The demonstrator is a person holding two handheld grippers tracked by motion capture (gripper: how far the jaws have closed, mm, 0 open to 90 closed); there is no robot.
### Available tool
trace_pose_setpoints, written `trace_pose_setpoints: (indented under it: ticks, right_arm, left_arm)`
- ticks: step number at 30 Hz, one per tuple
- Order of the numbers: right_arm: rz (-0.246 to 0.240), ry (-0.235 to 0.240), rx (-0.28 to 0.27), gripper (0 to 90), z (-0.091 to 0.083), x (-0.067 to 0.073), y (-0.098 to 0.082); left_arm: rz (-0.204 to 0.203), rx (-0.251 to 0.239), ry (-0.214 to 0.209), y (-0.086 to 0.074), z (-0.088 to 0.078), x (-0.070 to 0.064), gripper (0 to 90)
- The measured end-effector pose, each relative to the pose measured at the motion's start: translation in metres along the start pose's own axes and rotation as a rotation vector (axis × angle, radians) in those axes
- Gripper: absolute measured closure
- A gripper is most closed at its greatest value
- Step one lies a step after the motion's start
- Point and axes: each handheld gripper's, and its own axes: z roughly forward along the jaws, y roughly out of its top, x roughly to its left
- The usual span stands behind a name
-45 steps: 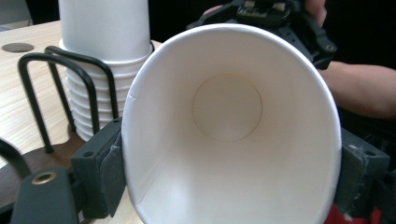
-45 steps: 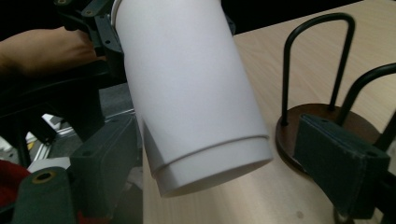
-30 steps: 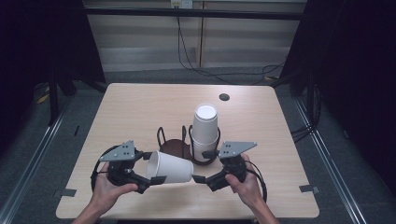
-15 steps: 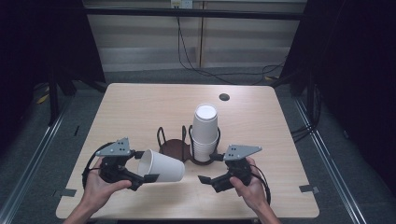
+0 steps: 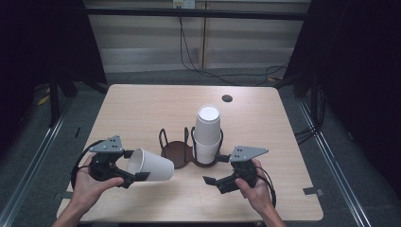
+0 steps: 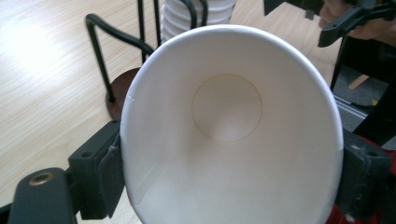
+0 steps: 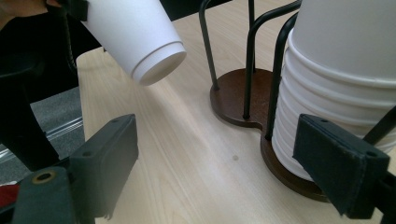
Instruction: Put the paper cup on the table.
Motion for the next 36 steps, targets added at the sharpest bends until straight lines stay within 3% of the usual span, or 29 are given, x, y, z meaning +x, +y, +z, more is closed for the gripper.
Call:
trace_pose_setpoints:
  ticks: [4, 9, 12, 14, 19, 24, 26, 30, 36]
  right_arm:
    - [-0.011, -0.008, -0.006, 14.1, -0.001, 0.002, 0.000]
    - [-0.014, -0.006, 0.008, 14.0, 0.001, 0.002, 0.000]
    - [-0.015, -0.009, 0.010, 14.1, 0.002, 0.002, 0.000]
    - [-0.016, -0.009, 0.010, 14.3, 0.001, 0.001, 0.000]
    - [-0.027, -0.013, 0.014, 14.6, 0.002, 0.002, 0.000]
    - [-0.031, -0.018, 0.022, 14.4, 0.004, 0.002, -0.001]
    - [-0.030, -0.020, 0.022, 14.3, 0.004, 0.002, -0.001]
    - [-0.019, -0.021, 0.009, 14.2, 0.003, 0.001, -0.001]
    - [-0.017, -0.022, 0.008, 14.2, 0.002, 0.001, -0.001]
  left_arm:
    - [0.014, 0.033, 0.027, 0.001, -0.005, 0.005, 14.0]
    - [-0.018, 0.064, 0.059, 0.003, -0.010, 0.015, 14.0]
    - [-0.015, 0.099, 0.072, 0.005, -0.012, 0.019, 13.8]
    - [-0.012, 0.132, 0.123, 0.005, -0.012, 0.022, 13.5]
    - [-0.034, 0.179, 0.198, 0.004, -0.011, 0.039, 13.1]
    - [-0.041, 0.231, 0.214, 0.011, -0.007, 0.052, 13.0]
    - [-0.029, 0.271, 0.200, 0.017, -0.004, 0.054, 12.8]
    - [-0.012, 0.323, 0.234, 0.026, 0.001, 0.056, 12.9]
    - [-0.024, 0.365, 0.260, 0.037, 0.005, 0.069, 12.7]
